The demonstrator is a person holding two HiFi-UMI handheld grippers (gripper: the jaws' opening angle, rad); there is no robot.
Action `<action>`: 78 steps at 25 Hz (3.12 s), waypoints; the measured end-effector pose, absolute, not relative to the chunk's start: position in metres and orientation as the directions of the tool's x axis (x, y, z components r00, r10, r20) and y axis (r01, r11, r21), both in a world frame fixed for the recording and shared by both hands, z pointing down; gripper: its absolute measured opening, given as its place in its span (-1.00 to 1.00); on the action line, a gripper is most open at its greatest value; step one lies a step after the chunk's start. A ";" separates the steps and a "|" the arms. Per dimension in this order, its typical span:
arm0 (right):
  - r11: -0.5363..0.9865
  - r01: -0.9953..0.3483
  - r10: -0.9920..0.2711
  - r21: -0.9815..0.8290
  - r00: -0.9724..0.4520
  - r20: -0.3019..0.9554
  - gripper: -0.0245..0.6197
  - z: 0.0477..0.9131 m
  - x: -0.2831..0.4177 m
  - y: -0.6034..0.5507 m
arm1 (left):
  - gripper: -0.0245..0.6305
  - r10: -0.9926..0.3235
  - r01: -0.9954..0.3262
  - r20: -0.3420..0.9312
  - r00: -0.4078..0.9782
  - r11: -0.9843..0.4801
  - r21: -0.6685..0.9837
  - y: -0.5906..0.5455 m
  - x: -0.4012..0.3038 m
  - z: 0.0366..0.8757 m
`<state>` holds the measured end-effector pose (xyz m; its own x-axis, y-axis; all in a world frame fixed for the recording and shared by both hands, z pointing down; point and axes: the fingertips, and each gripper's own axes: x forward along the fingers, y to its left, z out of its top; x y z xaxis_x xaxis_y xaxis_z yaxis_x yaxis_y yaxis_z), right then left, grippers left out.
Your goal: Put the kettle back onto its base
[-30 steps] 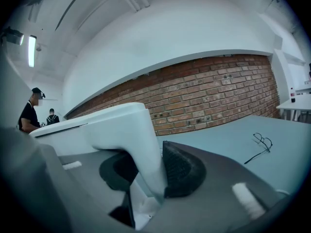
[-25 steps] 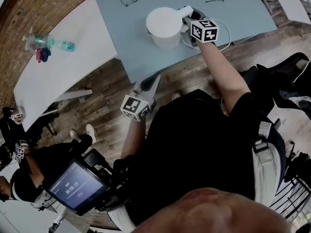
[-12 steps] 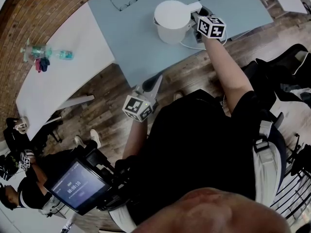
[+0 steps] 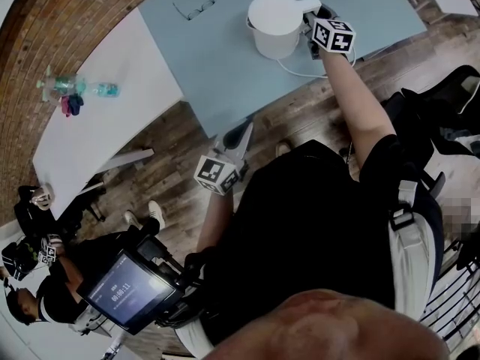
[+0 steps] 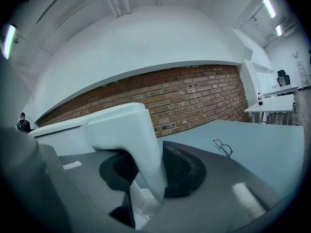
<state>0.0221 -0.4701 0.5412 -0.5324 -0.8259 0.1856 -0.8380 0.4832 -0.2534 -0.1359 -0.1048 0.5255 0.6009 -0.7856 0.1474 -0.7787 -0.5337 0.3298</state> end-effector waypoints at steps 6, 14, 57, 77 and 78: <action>0.468 -0.853 -0.838 -0.231 -0.511 0.192 -0.55 0.543 0.027 -0.488 | -0.92 -0.788 -0.785 0.164 0.593 -0.521 0.334 -0.109 -0.139 0.532; 0.443 -0.866 -0.851 -0.233 -0.488 0.194 -0.55 0.552 0.031 -0.500 | -0.92 -0.793 -0.792 0.172 0.584 -0.510 0.336 -0.113 -0.145 0.531; 0.408 -0.884 -0.882 -0.229 -0.447 0.152 -0.55 0.553 0.055 -0.504 | -0.92 -0.786 -0.793 0.198 0.586 -0.504 0.344 -0.113 -0.140 0.534; 0.387 -0.905 -0.884 -0.178 -0.419 0.208 -0.61 0.576 0.044 -0.504 | -0.92 -0.791 -0.798 0.202 0.578 -0.495 0.345 -0.109 -0.145 0.536; 0.389 -0.904 -0.882 -0.176 -0.421 0.211 -0.61 0.577 0.044 -0.505 | -0.92 -0.791 -0.797 0.201 0.578 -0.495 0.345 -0.109 -0.146 0.536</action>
